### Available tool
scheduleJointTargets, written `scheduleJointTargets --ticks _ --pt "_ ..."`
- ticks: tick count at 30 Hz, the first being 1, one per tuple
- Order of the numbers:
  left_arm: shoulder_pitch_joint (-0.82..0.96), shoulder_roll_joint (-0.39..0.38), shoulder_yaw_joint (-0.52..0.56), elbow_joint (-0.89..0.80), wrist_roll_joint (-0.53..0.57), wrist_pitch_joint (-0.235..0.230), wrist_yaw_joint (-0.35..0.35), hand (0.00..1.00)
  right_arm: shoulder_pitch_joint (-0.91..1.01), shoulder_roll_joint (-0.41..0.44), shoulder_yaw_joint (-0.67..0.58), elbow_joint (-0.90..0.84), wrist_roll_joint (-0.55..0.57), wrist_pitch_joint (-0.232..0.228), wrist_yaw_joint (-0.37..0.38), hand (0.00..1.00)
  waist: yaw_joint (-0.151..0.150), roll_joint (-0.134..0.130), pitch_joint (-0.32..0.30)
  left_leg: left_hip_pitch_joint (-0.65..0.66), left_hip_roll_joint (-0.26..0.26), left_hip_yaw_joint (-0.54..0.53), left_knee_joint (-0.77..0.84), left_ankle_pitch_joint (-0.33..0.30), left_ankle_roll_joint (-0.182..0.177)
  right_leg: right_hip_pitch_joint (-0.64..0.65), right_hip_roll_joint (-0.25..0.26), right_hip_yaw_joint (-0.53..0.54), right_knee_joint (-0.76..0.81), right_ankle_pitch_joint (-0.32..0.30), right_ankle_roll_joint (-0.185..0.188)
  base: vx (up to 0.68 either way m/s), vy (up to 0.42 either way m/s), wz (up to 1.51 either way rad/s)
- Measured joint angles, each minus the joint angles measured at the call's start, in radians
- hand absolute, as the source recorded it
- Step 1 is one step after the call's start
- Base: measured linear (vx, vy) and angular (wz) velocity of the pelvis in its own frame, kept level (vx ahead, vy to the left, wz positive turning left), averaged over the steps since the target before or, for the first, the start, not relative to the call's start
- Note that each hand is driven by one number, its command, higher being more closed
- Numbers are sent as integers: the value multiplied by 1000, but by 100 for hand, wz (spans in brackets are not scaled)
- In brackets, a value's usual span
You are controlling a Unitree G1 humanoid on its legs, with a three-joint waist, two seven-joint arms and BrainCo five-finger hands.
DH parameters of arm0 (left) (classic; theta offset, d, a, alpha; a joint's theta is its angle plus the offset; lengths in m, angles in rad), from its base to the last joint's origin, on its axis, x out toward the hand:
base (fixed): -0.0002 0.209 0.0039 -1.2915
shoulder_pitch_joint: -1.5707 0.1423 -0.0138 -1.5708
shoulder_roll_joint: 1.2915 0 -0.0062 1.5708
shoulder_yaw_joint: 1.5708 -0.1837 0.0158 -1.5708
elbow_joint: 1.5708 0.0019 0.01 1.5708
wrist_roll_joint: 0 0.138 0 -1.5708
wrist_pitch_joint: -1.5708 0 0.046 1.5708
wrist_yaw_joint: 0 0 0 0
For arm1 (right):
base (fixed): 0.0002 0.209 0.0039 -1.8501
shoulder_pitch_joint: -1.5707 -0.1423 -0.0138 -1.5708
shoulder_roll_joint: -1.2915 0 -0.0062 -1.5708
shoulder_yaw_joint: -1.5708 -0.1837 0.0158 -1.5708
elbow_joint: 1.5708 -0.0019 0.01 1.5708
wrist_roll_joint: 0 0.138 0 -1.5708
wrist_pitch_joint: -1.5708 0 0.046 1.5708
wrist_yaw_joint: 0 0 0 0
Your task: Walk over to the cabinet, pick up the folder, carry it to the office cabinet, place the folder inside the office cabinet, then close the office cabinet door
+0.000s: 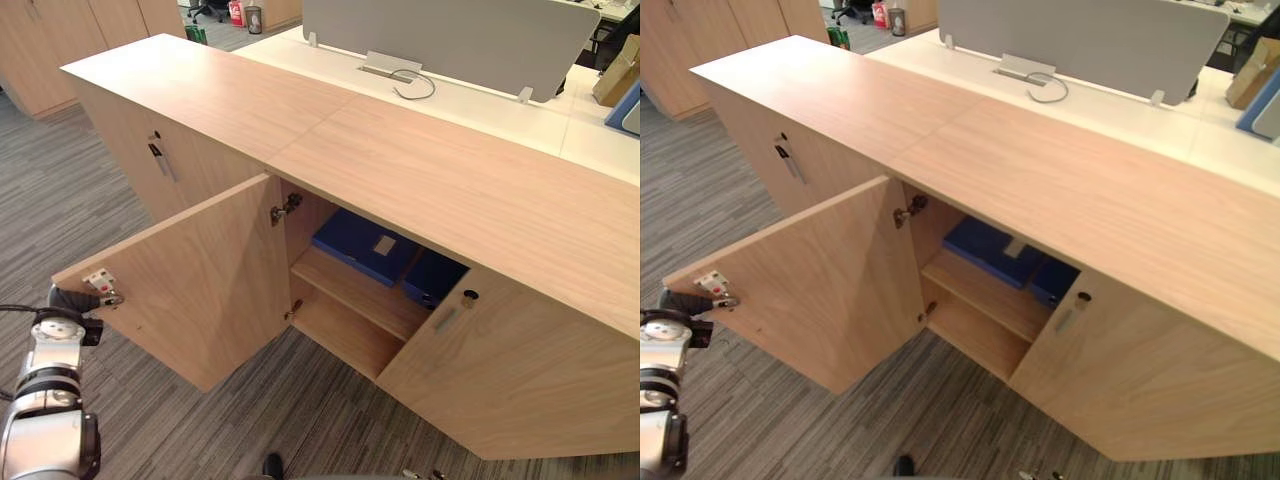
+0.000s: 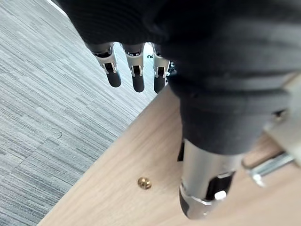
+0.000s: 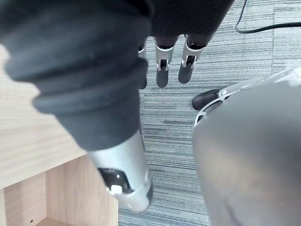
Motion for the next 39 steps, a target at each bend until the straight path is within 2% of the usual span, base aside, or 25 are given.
scheduleJointTargets --ticks 6,10,13,16,18,21,23,28,33,39 --pt "75 -103 -53 -9 -1 -9 26 0 -5 -1 7 0 0 -3 -13 0 5 -2 1 -1 -7 -5 -1 7 4 1 -6 -2 1 0 0 -65 5 3" --pt "255 -158 -201 -205 39 11 46 0 -5 -2 38 0 -2 -6 -40 0 9 -2 1 -8 -20 -17 -5 10 10 -3 -19 -7 1 0 1 -55 18 9" --pt "380 -208 -359 -351 151 10 39 0 -8 0 43 0 -13 -11 -60 0 28 -1 0 -13 -30 -26 -5 9 11 -3 -32 -19 5 -1 3 -45 23 13" --pt "452 -274 -501 -418 234 -35 1 0 -27 5 44 0 -44 -16 -67 0 26 0 -2 -32 -41 -38 -5 17 22 -19 -40 -26 11 3 8 -50 22 12" --pt "475 -321 -572 -432 262 -60 -33 0 -38 8 44 0 -45 -16 -71 0 15 -1 -3 -37 -46 -36 -5 20 25 -24 -43 -24 9 10 19 -51 24 -4" --pt "520 -399 -668 -515 316 -122 -66 0 -40 8 54 0 -71 -16 -82 0 -5 0 -5 -42 -46 -33 -5 25 32 -28 -43 -22 2 14 25 -36 -5 -4" --pt "536 -413 -699 -584 322 -160 -74 0 -39 4 69 -1 -79 -18 -89 0 -14 1 -7 -42 -43 -32 -5 26 32 -28 -38 -21 -1 15 25 -7 -33 -4" --pt "564 -421 -701 -659 309 -204 -84 0 -41 1 85 -1 -80 -18 -100 0 -15 12 -18 -42 -35 -38 -5 28 30 -19 -27 -27 -9 15 25 12 -56 3" --pt "609 -422 -703 -670 253 -209 -114 0 -59 2 151 -1 -84 -20 -101 0 -21 16 -21 -41 -28 -41 -6 29 29 -13 -20 -31 -14 14 25 -1 -33 2" --pt "635 -428 -699 -670 191 -207 -116 0 -71 10 197 -1 -85 -20 -101 0 -25 16 -21 -41 -24 -43 -6 32 23 -13 -17 -32 -12 14 25 -43 -16 1"
